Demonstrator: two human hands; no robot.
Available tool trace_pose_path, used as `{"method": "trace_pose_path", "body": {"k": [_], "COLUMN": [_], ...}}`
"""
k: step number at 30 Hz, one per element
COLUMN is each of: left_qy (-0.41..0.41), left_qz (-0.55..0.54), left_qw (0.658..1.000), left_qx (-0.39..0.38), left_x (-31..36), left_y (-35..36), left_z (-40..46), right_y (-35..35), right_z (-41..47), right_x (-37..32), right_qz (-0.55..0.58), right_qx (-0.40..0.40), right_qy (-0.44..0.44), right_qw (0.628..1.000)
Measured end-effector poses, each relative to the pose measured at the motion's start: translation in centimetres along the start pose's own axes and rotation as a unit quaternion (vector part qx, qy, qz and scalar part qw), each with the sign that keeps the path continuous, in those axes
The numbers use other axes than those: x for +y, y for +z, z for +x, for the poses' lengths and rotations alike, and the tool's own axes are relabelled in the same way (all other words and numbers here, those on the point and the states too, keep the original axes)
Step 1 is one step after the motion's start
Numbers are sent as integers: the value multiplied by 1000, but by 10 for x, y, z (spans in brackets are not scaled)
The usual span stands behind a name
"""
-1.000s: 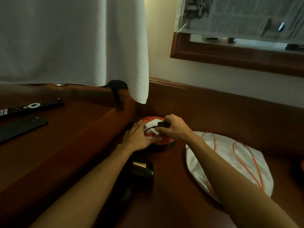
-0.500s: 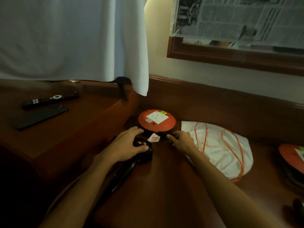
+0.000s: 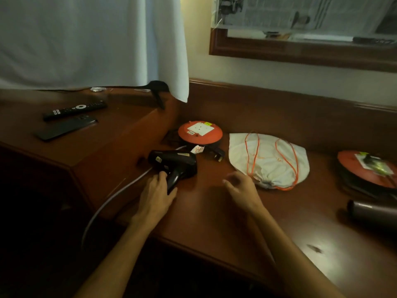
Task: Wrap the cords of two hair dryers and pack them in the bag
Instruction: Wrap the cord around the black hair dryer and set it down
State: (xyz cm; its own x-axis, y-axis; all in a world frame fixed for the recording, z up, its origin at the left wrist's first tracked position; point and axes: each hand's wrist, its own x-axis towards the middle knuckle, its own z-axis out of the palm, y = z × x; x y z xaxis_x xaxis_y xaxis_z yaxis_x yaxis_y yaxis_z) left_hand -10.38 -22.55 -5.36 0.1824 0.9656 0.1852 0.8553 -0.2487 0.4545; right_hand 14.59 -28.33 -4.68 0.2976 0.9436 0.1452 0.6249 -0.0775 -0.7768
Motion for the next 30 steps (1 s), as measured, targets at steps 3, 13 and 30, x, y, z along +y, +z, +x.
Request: {"method": "trace_pose_path", "body": {"k": [3, 13, 30], "left_qy": [36, 205, 121], "left_qz": [3, -247, -515], "left_qw": [999, 944, 841], "left_qx": [22, 70, -109], "left_x": [4, 107, 189], "left_y": [-7, -39, 59], "left_z": [-5, -39, -108], "right_y": [-11, -53, -123], "right_z": [-31, -80, -82], "right_x": [10, -24, -27], "right_qz": [0, 257, 476], "right_qx": [7, -20, 180], "right_qy": [10, 56, 74], "right_qw": [1000, 965, 858]}}
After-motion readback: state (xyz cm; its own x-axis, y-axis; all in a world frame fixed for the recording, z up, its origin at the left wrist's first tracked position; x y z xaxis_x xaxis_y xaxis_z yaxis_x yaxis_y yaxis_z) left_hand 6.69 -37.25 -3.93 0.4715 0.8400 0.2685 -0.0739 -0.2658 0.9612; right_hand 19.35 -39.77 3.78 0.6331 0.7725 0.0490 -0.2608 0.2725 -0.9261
